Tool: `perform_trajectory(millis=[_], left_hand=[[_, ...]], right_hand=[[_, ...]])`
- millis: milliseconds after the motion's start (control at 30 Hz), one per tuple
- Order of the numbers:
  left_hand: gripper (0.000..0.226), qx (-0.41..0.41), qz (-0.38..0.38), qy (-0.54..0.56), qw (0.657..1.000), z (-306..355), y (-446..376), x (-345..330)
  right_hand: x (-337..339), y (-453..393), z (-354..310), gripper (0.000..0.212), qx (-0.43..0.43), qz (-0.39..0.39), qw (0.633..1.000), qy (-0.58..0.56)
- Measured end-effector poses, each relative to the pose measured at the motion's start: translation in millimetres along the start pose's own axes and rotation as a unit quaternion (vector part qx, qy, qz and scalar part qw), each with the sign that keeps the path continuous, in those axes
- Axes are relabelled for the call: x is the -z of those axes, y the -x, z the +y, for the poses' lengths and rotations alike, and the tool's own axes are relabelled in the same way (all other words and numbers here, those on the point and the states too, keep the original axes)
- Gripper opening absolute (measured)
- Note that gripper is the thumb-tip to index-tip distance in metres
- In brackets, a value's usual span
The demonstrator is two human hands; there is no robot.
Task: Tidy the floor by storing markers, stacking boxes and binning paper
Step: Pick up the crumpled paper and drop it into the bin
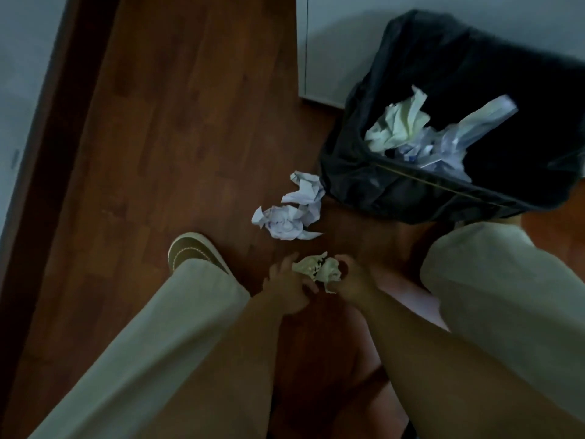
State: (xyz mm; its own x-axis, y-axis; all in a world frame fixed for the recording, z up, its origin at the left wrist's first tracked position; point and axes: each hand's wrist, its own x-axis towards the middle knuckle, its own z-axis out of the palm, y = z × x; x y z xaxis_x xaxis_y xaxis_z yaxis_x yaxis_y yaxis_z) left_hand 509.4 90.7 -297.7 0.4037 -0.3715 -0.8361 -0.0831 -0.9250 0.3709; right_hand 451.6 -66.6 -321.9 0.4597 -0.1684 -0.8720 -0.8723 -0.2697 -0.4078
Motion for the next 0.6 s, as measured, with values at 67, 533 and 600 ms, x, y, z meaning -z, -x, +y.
perform_trajectory(millis=[67, 533, 600], left_hand=[[0.041, 0.006, -0.038, -0.069, 0.997, -6, -6, -13], [0.025, -0.138, 0.261, -0.026, 0.955, -11, 35, 52], [0.023, -0.172, 0.31, -0.01, 0.935, 1, 53, 67]], right_hand=[[-13, -10, 7, 0.069, -0.016, 0.01, 1.0, -0.022], [38, 56, -35, 0.011, 0.149, 0.14, 0.978, 0.04], [61, 82, -51, 0.011, 0.215, 0.196, 0.955, 0.052]])
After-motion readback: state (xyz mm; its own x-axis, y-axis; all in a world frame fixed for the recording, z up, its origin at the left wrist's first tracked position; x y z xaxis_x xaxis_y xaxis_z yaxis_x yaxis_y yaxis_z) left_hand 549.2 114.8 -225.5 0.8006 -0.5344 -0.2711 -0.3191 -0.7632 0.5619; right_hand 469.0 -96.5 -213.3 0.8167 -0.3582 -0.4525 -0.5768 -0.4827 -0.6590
